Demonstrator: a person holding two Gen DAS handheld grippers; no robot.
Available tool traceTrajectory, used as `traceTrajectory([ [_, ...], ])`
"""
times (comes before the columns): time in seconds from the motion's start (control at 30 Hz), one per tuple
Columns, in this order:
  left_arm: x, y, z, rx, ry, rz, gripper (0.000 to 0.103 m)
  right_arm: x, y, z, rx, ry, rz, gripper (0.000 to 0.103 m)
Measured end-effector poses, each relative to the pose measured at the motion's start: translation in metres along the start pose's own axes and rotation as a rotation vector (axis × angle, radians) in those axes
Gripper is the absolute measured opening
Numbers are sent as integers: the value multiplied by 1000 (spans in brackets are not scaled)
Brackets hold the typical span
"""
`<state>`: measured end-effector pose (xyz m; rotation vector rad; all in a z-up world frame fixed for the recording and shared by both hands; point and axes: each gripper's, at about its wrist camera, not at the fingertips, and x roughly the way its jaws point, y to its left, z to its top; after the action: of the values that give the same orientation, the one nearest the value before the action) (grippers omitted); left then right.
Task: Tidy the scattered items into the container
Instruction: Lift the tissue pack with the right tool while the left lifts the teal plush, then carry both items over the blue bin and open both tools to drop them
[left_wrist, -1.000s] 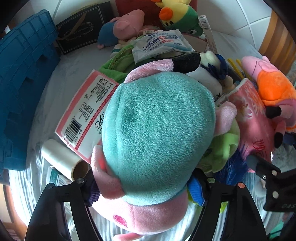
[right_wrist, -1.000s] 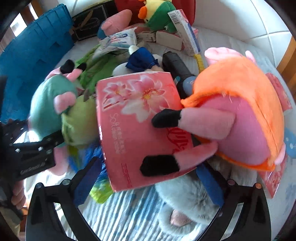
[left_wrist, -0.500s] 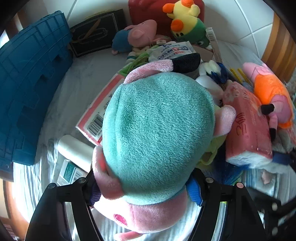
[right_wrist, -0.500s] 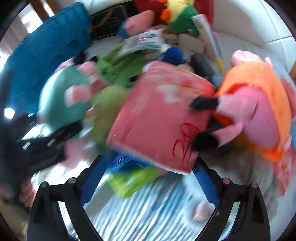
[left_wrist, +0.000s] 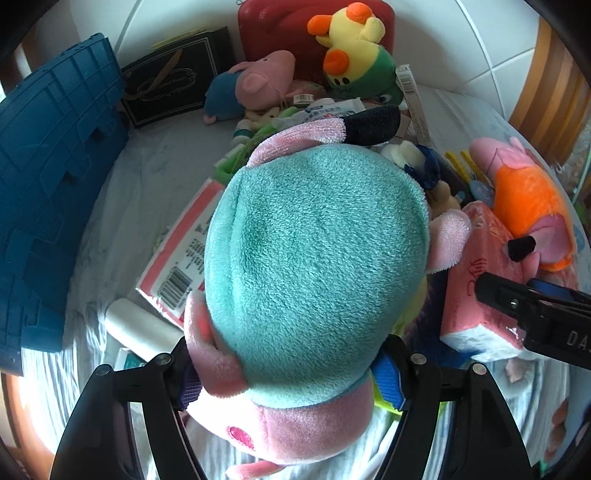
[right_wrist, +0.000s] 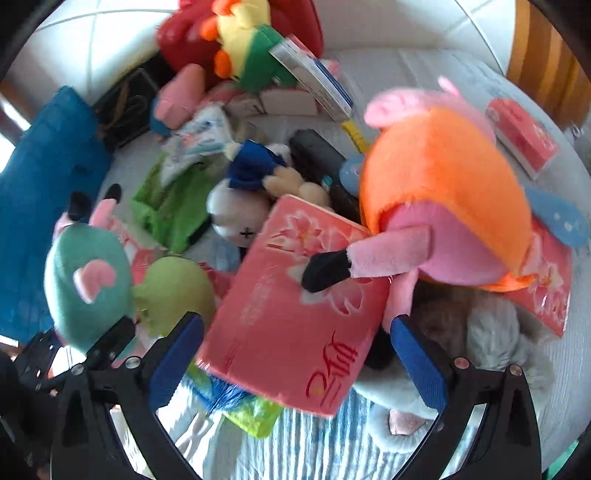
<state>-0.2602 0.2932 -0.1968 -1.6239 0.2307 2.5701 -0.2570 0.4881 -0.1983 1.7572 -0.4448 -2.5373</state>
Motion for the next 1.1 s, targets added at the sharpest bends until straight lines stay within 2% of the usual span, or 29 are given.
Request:
traceTrajectory([
  [0.13, 14, -10, 4, 28, 8, 5, 74, 18, -13, -2, 86, -9, 30, 103],
  [0.33, 16, -11, 2, 41, -2, 2, 74, 55, -17, -4, 107, 55, -30, 101],
  [0.4, 13, -9, 1, 37, -5, -4, 74, 46, -12, -11, 72, 6, -54, 91],
  [0.53, -5, -4, -2, 12, -29, -25, 74, 16, 4, -18, -7, -56, -72, 88],
  [0.73, -52, 7, -1, -23, -116, -18, 74, -34, 37, -23, -145, -174, -86, 88],
  [0.9, -100, 27, -1, -71, -212, 19, 74, -83, 68, -22, -246, -265, -66, 88],
  [1.1, -167, 65, -7, -142, -343, 113, 74, -141, 112, -25, -386, -379, -9, 88],
])
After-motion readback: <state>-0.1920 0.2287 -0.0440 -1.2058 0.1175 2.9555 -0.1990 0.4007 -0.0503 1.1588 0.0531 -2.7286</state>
